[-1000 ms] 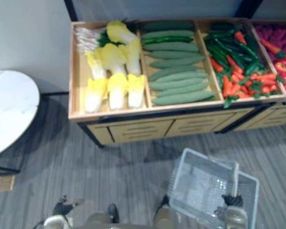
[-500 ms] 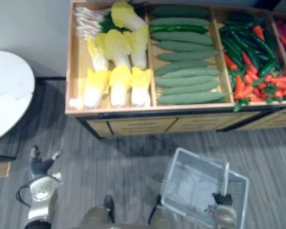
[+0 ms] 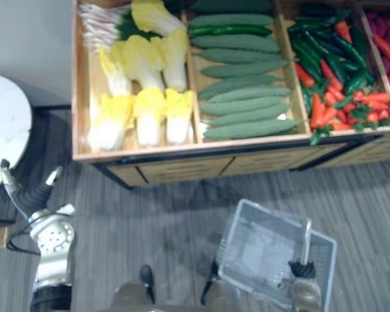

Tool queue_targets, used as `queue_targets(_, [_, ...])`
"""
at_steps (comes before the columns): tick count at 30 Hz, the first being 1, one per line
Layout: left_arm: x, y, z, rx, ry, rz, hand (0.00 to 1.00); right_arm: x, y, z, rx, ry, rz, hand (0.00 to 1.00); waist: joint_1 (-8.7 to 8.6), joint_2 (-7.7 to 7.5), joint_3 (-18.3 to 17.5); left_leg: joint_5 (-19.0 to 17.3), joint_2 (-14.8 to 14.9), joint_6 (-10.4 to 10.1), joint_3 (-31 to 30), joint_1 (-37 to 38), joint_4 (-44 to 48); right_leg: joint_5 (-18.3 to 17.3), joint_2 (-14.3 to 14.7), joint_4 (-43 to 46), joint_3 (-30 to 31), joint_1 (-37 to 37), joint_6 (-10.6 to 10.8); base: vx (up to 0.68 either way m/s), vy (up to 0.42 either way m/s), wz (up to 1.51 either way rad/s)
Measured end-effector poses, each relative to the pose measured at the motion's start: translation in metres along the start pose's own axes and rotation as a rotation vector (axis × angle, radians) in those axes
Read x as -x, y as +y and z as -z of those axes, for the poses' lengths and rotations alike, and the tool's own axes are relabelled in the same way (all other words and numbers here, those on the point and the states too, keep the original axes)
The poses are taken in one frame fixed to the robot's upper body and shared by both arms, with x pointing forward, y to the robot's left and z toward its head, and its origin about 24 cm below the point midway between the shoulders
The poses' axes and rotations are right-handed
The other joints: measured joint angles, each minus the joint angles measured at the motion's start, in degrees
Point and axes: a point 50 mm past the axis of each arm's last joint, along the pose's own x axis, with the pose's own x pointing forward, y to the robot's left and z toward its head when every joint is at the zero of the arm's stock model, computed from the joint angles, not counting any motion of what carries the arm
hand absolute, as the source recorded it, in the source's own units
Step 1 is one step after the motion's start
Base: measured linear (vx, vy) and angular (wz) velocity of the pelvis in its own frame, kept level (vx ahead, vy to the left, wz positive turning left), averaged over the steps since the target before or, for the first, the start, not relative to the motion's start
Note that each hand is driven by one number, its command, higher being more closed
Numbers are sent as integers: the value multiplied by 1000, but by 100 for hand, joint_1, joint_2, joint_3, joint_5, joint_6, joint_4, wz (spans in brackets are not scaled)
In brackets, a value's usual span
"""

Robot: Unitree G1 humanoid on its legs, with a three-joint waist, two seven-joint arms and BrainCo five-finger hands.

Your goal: Pick vegetable in the basket

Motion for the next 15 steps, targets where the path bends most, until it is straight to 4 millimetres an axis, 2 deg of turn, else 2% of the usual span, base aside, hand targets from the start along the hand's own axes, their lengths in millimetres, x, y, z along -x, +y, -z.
queue_targets(2, [-2, -8, -7, 12, -27, 22, 0, 0, 1, -4, 10, -16, -4, 100, -67, 10, 0, 0, 0, 0, 15, 7, 2, 0, 0, 1, 19, -8, 0, 6, -6, -2])
queue_targets(7, [-19, -25, -24, 48, -92, 31, 0, -2, 0, -15, 46, -69, -10, 100, -83, 54, -4, 0, 6, 0, 161, -19, 3, 0, 4, 32, 269, -194, 0, 2, -19, -19])
queue_targets(11, [-27, -37, -22, 43, -63, 26, 0, -3, 1, -21, 72, -101, -7, 100, -241, 138, -12, -1, 18, -2, 192, -7, 21, 0, 15, 33, 326, -221, 0, 15, -33, -16])
queue_targets(15, [-35, -45, -24, 41, -42, -6, 0, -3, 2, -25, 79, -119, -6, 100, -246, 141, -11, -8, 53, -11, 295, -22, 112, 0, 34, 185, 531, -401, 0, 29, -29, -24])
